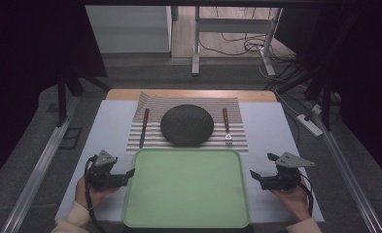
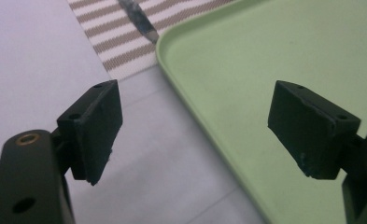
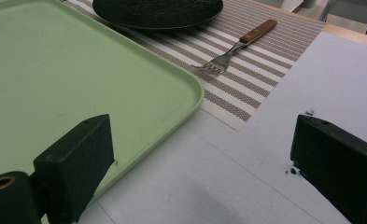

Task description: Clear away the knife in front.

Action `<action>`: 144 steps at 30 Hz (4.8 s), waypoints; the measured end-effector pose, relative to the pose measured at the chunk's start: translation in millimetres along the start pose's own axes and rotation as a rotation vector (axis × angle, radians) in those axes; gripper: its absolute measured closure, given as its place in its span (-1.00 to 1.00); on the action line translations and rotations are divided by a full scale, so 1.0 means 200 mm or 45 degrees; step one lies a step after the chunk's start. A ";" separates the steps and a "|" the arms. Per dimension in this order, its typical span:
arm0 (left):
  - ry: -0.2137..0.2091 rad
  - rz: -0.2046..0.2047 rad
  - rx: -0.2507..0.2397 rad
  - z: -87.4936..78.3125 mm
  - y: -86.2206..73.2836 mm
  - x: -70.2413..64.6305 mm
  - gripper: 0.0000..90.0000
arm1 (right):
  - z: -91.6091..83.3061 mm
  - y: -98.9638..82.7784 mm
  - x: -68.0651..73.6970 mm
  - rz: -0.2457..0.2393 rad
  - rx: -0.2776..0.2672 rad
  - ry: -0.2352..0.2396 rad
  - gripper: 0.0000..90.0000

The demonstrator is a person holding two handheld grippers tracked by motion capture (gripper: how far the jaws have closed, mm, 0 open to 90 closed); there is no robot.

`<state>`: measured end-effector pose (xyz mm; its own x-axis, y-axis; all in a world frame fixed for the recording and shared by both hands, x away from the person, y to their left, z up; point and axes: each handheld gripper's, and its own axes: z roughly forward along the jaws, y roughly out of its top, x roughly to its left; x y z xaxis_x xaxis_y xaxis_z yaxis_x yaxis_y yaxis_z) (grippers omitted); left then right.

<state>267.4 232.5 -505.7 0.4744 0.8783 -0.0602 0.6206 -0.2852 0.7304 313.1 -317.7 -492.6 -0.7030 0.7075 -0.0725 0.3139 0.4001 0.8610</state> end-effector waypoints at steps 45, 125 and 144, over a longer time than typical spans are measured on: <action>-0.007 0.071 0.009 0.29 0.45 0.09 -0.56 | 0.02 -0.01 0.01 -0.015 0.026 0.011 -0.86; -0.015 -0.001 0.258 0.49 0.31 0.42 0.97 | 0.02 -0.01 0.02 -0.046 0.052 0.014 -0.84; 0.066 0.022 0.151 0.64 0.63 0.53 0.97 | -0.02 -0.03 0.05 -0.025 0.048 0.005 -0.84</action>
<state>475.6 240.2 -506.1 0.4546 0.8906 -0.0108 0.6835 -0.3411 0.6453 301.5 -315.7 -496.3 -0.7119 0.6968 -0.0873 0.3234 0.4356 0.8400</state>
